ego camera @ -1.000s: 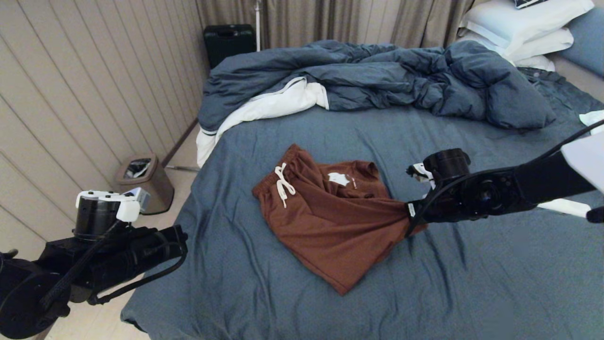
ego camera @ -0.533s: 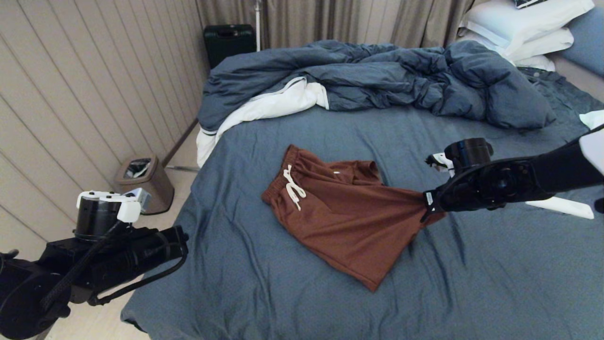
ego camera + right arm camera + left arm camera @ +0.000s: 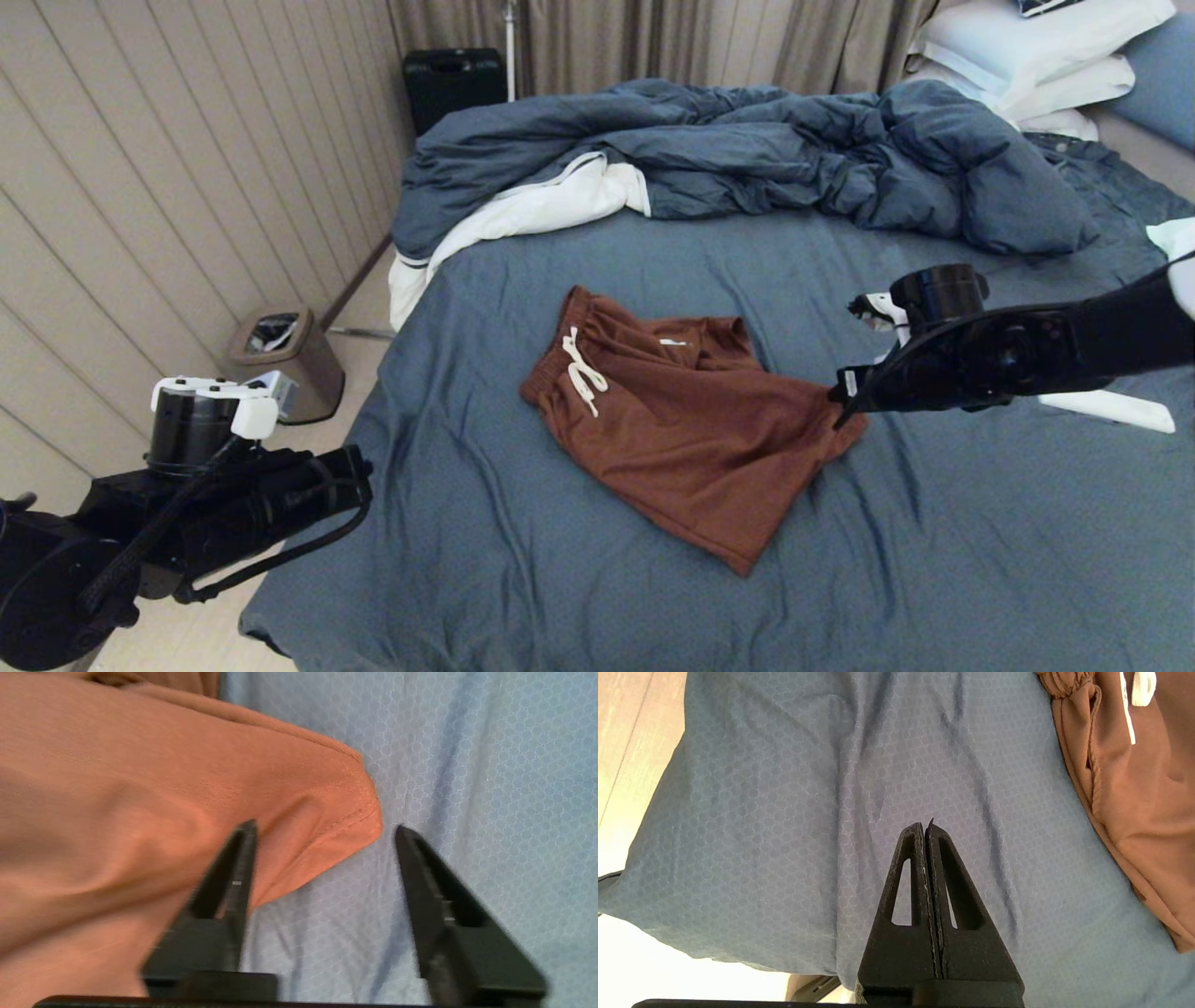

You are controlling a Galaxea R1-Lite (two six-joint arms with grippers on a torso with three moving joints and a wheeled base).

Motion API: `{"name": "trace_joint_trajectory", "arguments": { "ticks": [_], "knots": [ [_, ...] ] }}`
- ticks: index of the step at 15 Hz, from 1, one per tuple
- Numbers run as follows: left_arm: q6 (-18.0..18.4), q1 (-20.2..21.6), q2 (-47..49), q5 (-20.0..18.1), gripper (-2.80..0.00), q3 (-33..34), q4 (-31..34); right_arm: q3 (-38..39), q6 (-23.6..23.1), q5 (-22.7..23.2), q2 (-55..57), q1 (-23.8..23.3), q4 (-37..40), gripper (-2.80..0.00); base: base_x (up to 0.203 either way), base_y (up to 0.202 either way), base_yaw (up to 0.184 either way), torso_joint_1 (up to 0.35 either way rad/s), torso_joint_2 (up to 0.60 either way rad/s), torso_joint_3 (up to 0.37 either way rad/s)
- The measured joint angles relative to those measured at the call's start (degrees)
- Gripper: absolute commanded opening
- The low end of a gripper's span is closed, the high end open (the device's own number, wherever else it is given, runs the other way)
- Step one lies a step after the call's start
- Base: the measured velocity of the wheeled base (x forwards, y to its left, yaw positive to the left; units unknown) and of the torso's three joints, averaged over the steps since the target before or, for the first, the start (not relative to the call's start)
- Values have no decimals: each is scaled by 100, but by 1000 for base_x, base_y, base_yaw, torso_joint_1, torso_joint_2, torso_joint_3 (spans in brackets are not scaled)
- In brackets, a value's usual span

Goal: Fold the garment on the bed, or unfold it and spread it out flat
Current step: Unford the brown shorts

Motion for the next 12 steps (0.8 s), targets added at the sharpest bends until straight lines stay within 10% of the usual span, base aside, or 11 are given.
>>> {"name": "trace_joint_trajectory", "arguments": {
  "ticks": [2, 3, 12],
  "knots": [
    [0, 2, 2, 0, -280, 0, 0, 58, 187, 64, -208, 75, 9, 0, 0, 0, 0, 0, 0, 0],
    [0, 2, 2, -3, -280, 2, 0, 121, 277, 107, -357, 138, 9, -280, 0, 0, 0, 0, 0, 0],
    [-7, 2, 270, -64, -280, -252, -277, 2051, 1304, 454, -2332, 1163, -379, -280, 0, 0, 0, 0, 0, 0]
  ]
}}
